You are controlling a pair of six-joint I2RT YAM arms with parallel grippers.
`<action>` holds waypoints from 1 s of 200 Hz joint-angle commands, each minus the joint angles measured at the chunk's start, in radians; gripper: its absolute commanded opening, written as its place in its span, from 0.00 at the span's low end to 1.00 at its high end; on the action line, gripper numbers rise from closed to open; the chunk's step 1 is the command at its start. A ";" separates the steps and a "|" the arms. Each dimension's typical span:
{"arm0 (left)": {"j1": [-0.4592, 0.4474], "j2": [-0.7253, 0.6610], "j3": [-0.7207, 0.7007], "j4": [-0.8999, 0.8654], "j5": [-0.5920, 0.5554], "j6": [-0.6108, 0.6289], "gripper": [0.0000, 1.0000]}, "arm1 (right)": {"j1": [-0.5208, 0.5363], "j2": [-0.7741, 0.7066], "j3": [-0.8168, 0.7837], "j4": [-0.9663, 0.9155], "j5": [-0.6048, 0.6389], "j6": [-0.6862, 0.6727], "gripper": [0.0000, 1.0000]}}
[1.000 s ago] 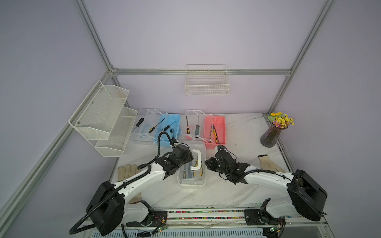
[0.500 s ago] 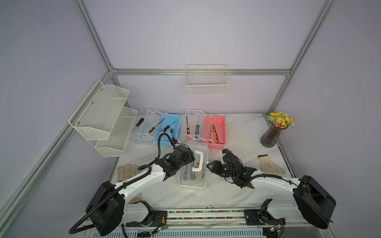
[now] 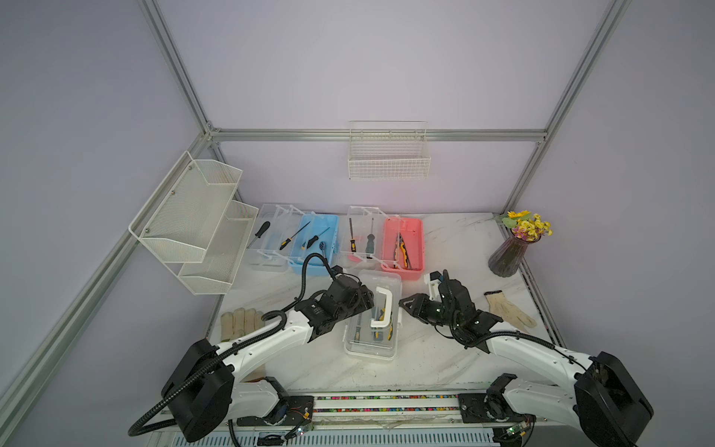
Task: Close toolboxes
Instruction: Fasten the toolbox latch on the toolbox.
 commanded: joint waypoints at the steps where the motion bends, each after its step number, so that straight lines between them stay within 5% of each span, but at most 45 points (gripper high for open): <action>1: -0.007 0.004 -0.002 0.036 0.032 -0.023 0.79 | 0.007 0.024 -0.007 -0.113 0.045 -0.028 0.20; 200: -0.031 0.041 0.020 0.036 0.058 -0.013 0.78 | 0.153 0.141 0.060 0.017 0.121 -0.080 0.14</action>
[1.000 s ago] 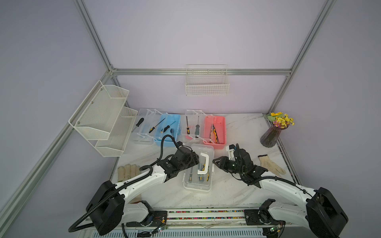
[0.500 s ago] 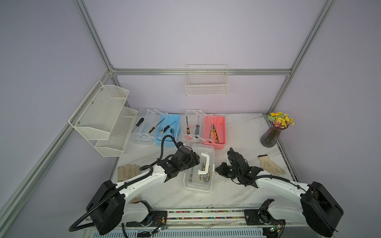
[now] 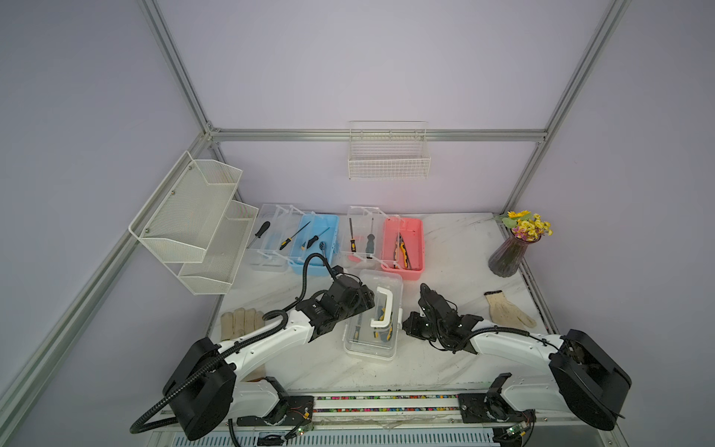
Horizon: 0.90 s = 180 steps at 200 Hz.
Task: Close toolboxes
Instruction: Fasten the toolbox latch on the toolbox.
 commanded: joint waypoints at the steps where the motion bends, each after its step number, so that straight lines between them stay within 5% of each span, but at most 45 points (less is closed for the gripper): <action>1: -0.026 0.029 0.020 0.026 0.066 -0.012 0.78 | 0.017 -0.005 0.065 0.133 -0.027 -0.037 0.14; 79: -0.038 0.098 0.089 -0.024 0.163 0.061 0.76 | 0.031 0.083 0.147 0.215 -0.101 -0.129 0.11; 136: -0.045 0.065 0.069 -0.031 0.088 0.027 0.77 | 0.023 0.059 0.251 -0.043 -0.086 -0.208 0.08; 153: -0.045 0.040 0.060 -0.031 0.047 0.009 0.81 | -0.012 0.057 0.274 -0.173 -0.113 -0.242 0.13; 180: -0.046 0.008 0.059 -0.030 0.006 -0.002 0.89 | -0.064 -0.029 0.322 -0.374 -0.084 -0.280 0.37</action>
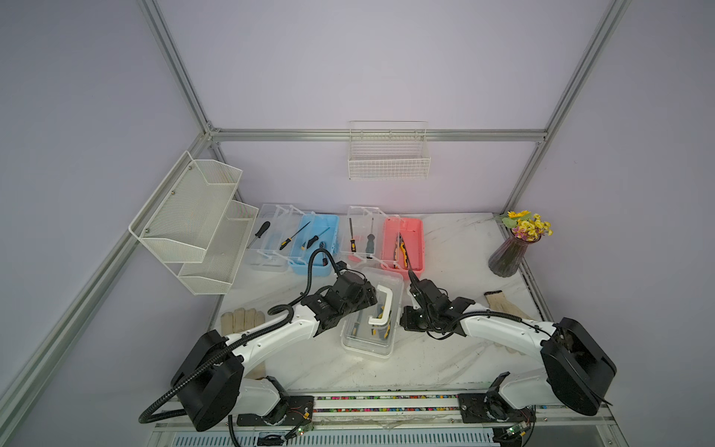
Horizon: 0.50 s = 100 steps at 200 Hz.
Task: Close toolboxes
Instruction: Fasten the toolbox latch on the toolbox, then move the toolbox to the center of the board.
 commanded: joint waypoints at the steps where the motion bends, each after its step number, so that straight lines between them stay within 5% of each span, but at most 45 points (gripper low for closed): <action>1: -0.039 -0.040 0.002 -0.004 0.046 -0.051 0.89 | -0.027 -0.112 0.095 -0.077 -0.043 -0.059 0.38; 35: -0.051 -0.060 -0.018 0.054 0.006 -0.104 0.90 | -0.001 -0.190 0.241 -0.340 0.120 0.009 0.52; 100: -0.098 -0.119 -0.042 0.135 -0.159 -0.071 0.99 | 0.306 -0.044 0.466 -0.615 0.406 0.291 0.60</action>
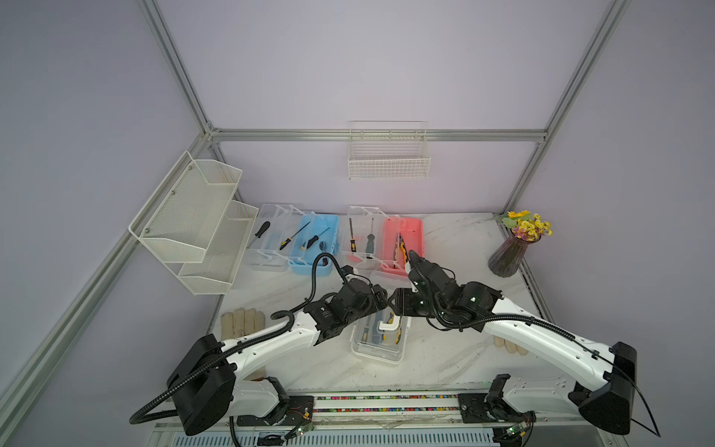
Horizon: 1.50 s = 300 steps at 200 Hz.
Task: Close toolboxes
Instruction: Move the toolbox to the center of the board.
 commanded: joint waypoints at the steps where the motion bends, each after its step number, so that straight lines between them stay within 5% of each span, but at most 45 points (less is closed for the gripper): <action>1: -0.003 -0.083 -0.021 0.079 -0.110 0.019 0.99 | 0.076 0.058 0.041 -0.205 0.143 0.152 0.60; 45: 0.060 -0.187 -0.014 0.003 -0.157 0.141 1.00 | 0.134 0.134 0.037 -0.233 0.189 0.249 0.65; 107: 0.208 -0.262 0.002 -0.054 -0.050 0.241 1.00 | 0.113 0.244 0.079 -0.210 0.235 0.257 0.62; 178: 0.243 -0.230 0.014 -0.043 0.019 0.274 1.00 | -0.003 0.256 0.038 -0.188 0.221 0.187 0.42; 198: 0.252 -0.209 0.029 -0.041 0.037 0.281 1.00 | -0.053 0.227 0.014 -0.182 0.205 0.138 0.33; 300: 0.260 -0.127 0.100 -0.022 0.085 0.325 1.00 | -0.503 0.036 -0.098 -0.227 0.240 -0.204 0.22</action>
